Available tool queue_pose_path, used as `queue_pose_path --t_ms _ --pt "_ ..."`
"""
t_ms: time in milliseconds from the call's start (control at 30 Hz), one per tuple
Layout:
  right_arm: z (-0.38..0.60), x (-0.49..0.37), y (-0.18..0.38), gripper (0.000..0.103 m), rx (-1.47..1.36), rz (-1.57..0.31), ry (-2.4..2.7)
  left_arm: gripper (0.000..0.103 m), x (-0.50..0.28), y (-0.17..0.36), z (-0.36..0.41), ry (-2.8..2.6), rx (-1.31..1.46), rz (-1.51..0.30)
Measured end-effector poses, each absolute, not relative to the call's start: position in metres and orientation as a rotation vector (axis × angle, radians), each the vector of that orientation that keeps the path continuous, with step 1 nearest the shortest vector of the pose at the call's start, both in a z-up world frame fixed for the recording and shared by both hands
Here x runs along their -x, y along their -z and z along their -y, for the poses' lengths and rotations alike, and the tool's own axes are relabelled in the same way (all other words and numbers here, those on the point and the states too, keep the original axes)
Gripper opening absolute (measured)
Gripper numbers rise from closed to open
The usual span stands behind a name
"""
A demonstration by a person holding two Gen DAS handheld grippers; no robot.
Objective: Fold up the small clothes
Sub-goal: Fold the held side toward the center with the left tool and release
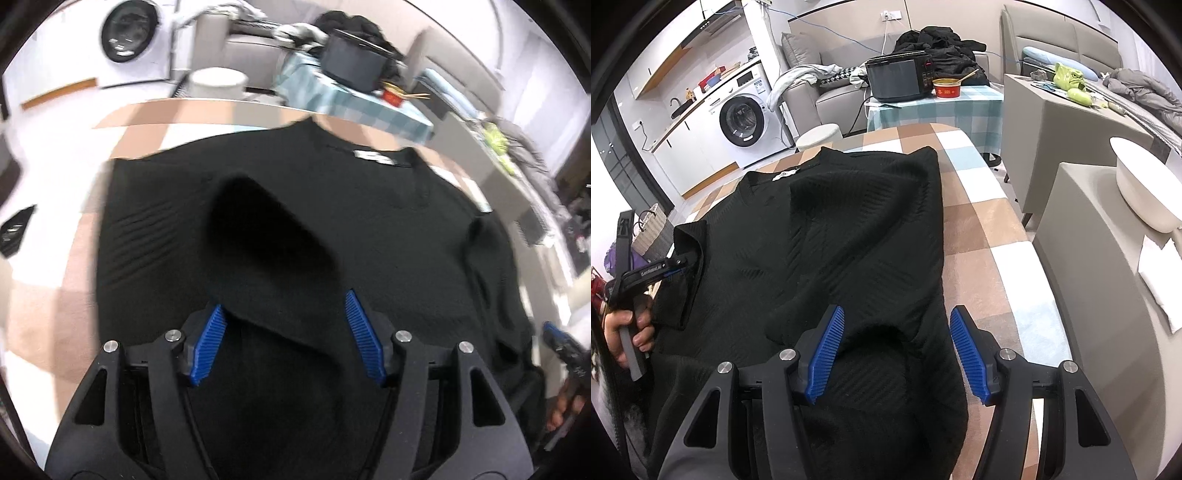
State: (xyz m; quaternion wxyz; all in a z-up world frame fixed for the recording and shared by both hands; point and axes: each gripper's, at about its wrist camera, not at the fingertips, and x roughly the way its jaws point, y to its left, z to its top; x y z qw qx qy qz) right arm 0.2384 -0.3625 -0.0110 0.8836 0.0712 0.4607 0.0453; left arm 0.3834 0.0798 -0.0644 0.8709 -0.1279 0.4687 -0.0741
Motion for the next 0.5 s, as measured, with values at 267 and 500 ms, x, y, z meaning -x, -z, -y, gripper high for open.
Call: queue_pose_path --t_ms 267,500 --pt "0.365 -0.243 0.001 0.061 -0.138 -0.940 -0.077 0.064 -0.371 0.038 -0.026 0.337 0.201 -0.911" --pt "0.350 -0.246 0.002 0.061 -0.042 -0.966 -0.123 0.064 -0.335 0.026 -0.053 0.252 0.224 -0.892"
